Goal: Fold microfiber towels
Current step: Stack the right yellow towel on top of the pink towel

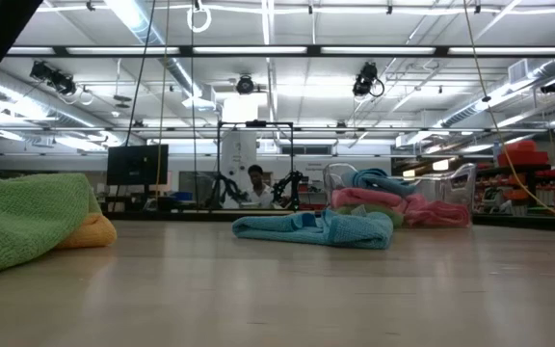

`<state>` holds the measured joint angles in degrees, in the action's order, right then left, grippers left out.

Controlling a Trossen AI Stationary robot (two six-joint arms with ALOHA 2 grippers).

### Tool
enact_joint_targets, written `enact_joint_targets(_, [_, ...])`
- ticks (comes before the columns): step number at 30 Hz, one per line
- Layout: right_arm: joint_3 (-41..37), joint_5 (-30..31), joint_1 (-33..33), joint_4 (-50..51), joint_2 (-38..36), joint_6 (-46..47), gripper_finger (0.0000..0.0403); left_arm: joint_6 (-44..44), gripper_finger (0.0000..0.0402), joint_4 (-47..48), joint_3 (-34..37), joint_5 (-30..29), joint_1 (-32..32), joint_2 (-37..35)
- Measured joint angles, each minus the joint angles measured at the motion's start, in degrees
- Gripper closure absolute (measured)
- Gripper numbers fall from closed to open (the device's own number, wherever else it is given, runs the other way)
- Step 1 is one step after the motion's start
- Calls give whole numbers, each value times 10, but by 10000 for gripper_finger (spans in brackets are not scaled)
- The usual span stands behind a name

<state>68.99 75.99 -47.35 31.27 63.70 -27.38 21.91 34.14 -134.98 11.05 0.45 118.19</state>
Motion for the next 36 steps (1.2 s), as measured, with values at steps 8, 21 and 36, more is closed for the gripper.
enact_joint_targets(8, [0, -27, 1, 38, -17, 75, 388, 43, 216, 66, -1, -74, -24, -24])
enact_joint_targets(21, [0, -179, 160, 261, -40, 402, 388, -16, 219, 177, 108, -298, -44, -19])
enact_joint_targets(36, [0, -348, 381, 411, -44, 558, 388, -104, 298, 160, 270, -317, -90, -21])
